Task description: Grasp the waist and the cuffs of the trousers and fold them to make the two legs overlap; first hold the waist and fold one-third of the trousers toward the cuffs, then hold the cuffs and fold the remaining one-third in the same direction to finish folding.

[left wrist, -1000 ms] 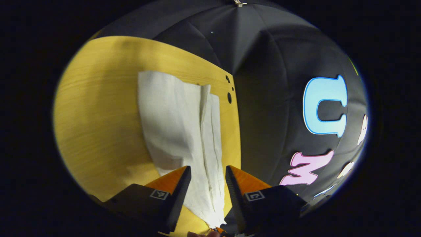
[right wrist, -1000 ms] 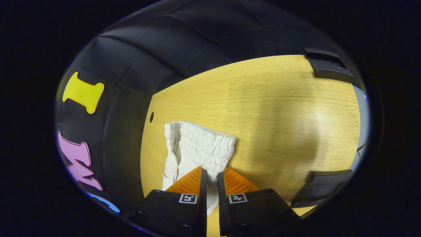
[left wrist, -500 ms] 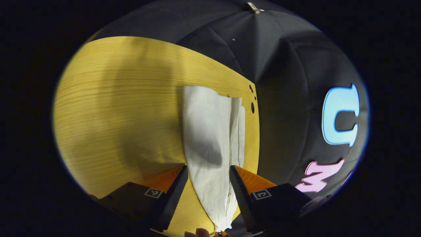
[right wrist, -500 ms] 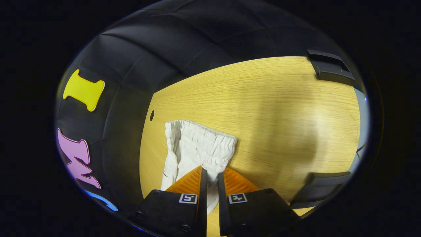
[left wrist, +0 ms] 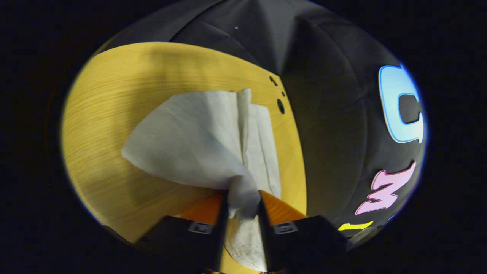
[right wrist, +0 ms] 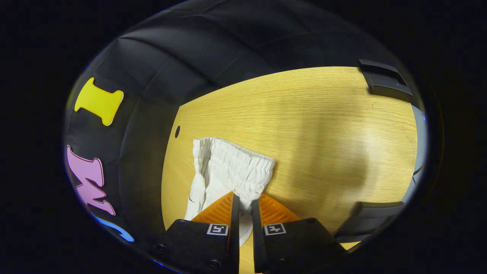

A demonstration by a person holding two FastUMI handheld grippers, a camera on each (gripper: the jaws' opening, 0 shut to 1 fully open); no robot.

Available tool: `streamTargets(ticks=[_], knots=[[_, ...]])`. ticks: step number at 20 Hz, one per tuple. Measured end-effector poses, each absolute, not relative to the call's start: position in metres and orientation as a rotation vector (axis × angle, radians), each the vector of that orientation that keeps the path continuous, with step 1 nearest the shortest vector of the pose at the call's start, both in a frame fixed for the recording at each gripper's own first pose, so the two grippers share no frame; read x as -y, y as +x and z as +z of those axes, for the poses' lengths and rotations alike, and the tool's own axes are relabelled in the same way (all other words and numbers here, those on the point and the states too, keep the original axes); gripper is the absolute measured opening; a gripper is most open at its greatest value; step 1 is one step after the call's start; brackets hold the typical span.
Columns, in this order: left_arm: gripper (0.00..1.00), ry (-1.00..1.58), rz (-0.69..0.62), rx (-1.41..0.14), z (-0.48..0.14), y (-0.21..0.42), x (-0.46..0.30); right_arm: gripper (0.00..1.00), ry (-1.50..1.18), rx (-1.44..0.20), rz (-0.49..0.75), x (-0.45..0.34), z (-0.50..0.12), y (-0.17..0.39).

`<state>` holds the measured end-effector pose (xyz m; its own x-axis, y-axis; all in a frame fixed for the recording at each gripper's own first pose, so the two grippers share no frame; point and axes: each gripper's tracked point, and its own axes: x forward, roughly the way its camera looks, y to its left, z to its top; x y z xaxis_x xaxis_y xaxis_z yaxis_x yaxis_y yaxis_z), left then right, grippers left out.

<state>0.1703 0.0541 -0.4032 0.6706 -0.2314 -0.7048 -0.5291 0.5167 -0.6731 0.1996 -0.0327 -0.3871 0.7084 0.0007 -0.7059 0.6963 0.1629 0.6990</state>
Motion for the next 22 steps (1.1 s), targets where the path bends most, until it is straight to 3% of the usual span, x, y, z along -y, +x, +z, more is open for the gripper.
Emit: streamTargets(ticks=[1, 3, 15, 22], knots=[[0.18, -1.072, 0.208, -0.846, -0.404, 0.171, -0.055, 0.2, 1.328, -0.647, -0.547, 0.033, -0.387, 0.199], [0.11, -1.117, 0.228, -0.834, -0.4, 0.162, -0.059, 0.2, 1.325, -0.645, -0.542, 0.033, -0.386, 0.198], [0.09, -1.058, 0.289, -0.841, -0.39, 0.05, -0.079, 0.19, 1.18, -0.489, -0.428, 0.054, -0.32, 0.184], [0.09, -1.052, 0.324, -0.819, -0.387, 0.007, -0.082, 0.19, 1.096, -0.404, -0.287, 0.018, -0.233, 0.195]])
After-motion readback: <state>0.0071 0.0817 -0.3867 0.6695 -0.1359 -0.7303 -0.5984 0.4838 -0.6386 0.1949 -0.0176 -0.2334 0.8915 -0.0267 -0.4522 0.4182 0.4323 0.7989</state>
